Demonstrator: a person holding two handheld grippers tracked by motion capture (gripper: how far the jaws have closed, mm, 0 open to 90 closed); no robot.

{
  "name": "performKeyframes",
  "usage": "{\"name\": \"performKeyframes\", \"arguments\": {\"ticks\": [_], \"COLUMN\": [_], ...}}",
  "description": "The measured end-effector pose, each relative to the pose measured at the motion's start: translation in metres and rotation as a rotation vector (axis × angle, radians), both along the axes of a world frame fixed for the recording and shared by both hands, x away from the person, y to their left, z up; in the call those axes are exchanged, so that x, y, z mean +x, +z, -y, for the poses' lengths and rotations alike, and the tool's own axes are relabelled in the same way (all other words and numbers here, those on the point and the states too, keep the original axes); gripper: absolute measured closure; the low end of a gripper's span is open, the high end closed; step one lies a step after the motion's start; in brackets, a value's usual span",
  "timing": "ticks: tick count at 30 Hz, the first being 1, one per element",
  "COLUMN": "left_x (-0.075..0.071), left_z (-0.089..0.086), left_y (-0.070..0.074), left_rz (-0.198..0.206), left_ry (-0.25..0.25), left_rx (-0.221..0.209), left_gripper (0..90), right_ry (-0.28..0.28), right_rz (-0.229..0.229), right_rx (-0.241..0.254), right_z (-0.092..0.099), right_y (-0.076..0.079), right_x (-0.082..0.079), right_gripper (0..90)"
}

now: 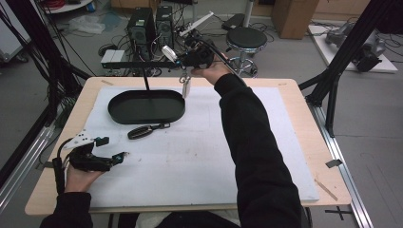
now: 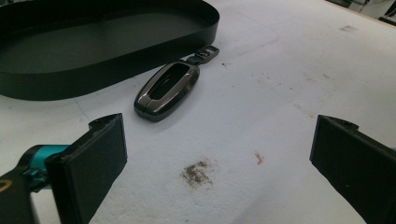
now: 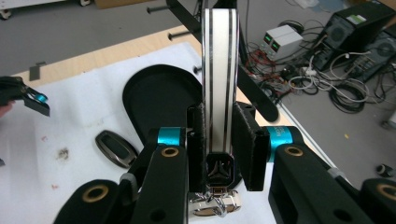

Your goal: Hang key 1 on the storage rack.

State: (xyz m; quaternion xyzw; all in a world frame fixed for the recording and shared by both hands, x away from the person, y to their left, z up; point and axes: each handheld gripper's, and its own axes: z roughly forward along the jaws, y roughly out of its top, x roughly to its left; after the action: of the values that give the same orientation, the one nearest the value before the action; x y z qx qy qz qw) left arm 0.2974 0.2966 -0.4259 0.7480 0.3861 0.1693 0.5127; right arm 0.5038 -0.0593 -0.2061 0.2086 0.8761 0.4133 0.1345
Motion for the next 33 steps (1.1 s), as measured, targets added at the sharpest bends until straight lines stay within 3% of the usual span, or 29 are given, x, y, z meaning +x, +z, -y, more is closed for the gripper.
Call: {"name": "performKeyframes", "arguments": {"ticks": [8, 15, 20, 27, 33], "left_x": [0.0, 0.0, 0.0, 0.001, 0.002], "left_z": [0.0, -0.001, -0.002, -0.002, -0.002], "left_y": [0.0, 0.0, 0.0, 0.0, -0.001], "left_rz": [0.0, 0.003, 0.003, -0.005, -0.007], "left_ry": [-0.007, -0.009, -0.007, -0.01, -0.005], "left_rx": [0.0, -0.007, -0.009, -0.007, -0.015], "left_gripper": [4.3, 4.3, 4.3, 4.3, 4.3], "right_ry": [0.022, -0.013, -0.039, -0.087, -0.112], "right_rz": [0.006, -0.016, -0.032, -0.054, -0.035], "right_rx": [-0.011, -0.011, 0.015, 0.111, 0.109], "right_z": [-0.028, -0.046, -0.048, -0.044, -0.045], "right_y": [0.0, -0.007, -0.012, -0.018, -0.019], "right_x": [0.008, 0.026, 0.036, 0.053, 0.059], "right_gripper": [76.2, 76.2, 76.2, 76.2, 76.2]}}
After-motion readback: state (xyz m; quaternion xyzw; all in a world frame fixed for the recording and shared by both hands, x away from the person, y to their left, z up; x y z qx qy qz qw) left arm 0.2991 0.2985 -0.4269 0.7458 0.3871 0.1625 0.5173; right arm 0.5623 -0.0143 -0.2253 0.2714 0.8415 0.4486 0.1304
